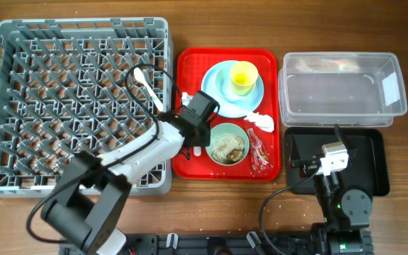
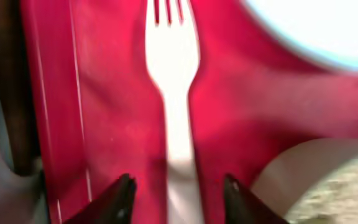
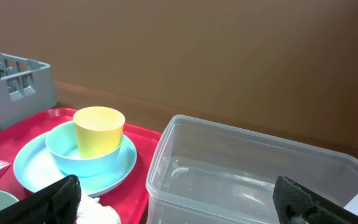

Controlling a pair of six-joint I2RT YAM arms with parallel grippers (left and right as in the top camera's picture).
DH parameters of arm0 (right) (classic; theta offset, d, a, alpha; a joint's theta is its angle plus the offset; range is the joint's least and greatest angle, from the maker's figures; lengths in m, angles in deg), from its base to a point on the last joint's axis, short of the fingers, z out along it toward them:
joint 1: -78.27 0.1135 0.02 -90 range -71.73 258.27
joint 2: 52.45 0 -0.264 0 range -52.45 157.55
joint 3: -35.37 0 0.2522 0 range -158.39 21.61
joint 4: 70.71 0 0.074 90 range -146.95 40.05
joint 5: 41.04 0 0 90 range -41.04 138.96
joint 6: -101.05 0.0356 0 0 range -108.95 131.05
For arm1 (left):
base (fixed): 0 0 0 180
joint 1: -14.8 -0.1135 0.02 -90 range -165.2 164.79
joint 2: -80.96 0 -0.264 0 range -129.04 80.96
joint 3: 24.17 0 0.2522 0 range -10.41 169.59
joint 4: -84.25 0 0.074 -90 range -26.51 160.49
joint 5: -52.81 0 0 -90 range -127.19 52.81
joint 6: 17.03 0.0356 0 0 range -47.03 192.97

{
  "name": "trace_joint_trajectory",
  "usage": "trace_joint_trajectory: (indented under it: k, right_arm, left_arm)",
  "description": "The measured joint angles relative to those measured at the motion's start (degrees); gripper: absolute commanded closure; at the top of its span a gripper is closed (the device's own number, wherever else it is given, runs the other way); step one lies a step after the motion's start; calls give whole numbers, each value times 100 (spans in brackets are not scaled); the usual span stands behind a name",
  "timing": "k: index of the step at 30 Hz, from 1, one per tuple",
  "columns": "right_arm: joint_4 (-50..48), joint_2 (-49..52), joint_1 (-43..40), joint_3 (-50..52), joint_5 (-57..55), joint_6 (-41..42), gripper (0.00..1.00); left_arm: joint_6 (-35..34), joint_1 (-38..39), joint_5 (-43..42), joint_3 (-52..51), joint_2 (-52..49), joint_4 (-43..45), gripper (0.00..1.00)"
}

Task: Sort waste into correct bins and load items into the dishwasher rack
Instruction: 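Lift the white fork off the red tray with the left gripper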

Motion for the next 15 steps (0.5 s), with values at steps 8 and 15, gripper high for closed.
trace_joint_trajectory:
  k: [8, 15]
  right_arm:
    - [0, 0, 0, 0, 0, 0, 0]
    - [0, 0, 0, 0, -2, 0, 0]
  left_arm:
    - [-175, -234, 459, -11, 197, 960, 69]
    - [-214, -234, 662, -20, -671, 1731, 69]
